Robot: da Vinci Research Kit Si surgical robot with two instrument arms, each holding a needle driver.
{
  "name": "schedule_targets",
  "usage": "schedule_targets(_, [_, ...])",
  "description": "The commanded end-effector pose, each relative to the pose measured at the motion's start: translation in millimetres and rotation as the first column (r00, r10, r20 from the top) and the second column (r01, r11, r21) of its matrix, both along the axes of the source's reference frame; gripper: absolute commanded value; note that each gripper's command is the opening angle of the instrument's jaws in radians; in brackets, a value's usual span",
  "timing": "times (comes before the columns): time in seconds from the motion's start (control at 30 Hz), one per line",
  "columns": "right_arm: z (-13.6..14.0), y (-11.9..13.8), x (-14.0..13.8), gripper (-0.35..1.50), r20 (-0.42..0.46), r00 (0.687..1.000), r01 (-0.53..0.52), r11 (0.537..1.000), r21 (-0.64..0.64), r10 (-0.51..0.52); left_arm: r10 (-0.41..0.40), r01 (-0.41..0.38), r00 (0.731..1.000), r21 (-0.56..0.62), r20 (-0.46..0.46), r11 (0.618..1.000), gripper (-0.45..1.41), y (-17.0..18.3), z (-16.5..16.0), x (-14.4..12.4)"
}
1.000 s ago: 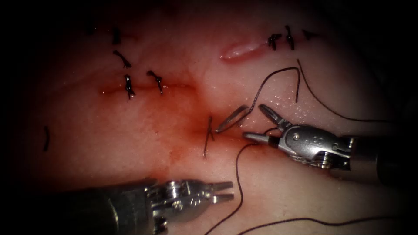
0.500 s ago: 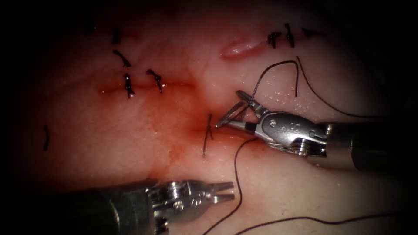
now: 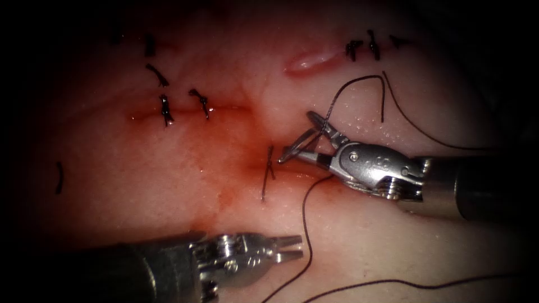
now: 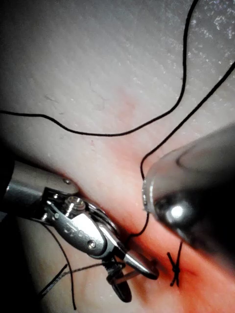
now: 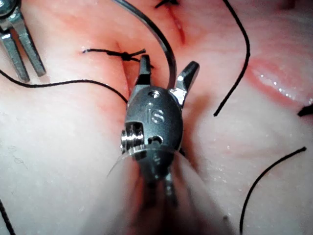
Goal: Wound Closure
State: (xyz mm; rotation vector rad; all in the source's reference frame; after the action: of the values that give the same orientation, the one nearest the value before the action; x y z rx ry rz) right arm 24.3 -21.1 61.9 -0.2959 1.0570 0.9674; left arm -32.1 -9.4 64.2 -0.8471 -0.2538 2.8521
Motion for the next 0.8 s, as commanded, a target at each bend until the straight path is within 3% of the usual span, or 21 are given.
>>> schedule_targets(0.03, [0.3,0.3,1.0,0.98,0.001,1.0,0.006,1.0,-0.003,-0.006,0.0,0.0,1.0,-0.001,0.001,1.0,0.09,0.2,0.4,-0.6])
schedule_targets(0.1, [0.2,0.4,0.6,0.83,0.004,1.0,0.013,1.0,-0.003,-0.013,0.0,0.0,1.0,-0.001,0.001,1.0,0.09,0.1,0.4,-0.5])
schedule_targets(0.13, [0.0,0.4,0.4,0.39,-0.003,1.0,0.009,1.0,-0.018,-0.009,0.0,0.0,1.0,-0.001,0.001,1.0,0.09,0.1,0.4,-0.6])
schedule_targets(0.17, [0.0,0.4,0.2,-0.26,-0.01,1.0,0.014,0.999,-0.036,-0.014,0.0,0.0,1.0,-0.001,0.001,1.0,0.09,0.1,0.4,-0.6])
schedule_targets(0.2, [-0.1,0.4,0.1,-0.35,-0.02,0.999,0.041,0.998,-0.045,-0.041,0.0,0.0,1.0,-0.001,0.001,1.0,0.09,0.1,0.4,-0.6])
schedule_targets(0.43, [-0.1,1.2,-0.3,-0.35,-0.004,0.994,0.105,0.99,-0.091,-0.106,0.005,-0.005,1.0,-0.005,0.0,1.0,0.09,0.0,0.4,-0.6])
schedule_targets(0.63, [1.6,1.7,-0.3,-0.35,-0.095,0.963,0.243,0.964,-0.112,-0.253,0.005,-0.005,1.0,-0.005,0.0,1.0,0.1,0.0,0.4,-0.6])
schedule_targets(0.77, [3.3,1.7,-0.6,-0.35,-0.172,0.901,0.377,0.915,-0.142,-0.398,0.005,-0.005,1.0,-0.004,0.001,1.0,0.1,0.1,0.4,-0.5])
schedule_targets(0.8, [4.4,1.6,-0.9,-0.35,-0.215,0.844,0.462,0.869,-0.175,-0.492,0.005,-0.005,1.0,-0.004,0.001,1.0,0.1,0.1,0.4,-0.5])
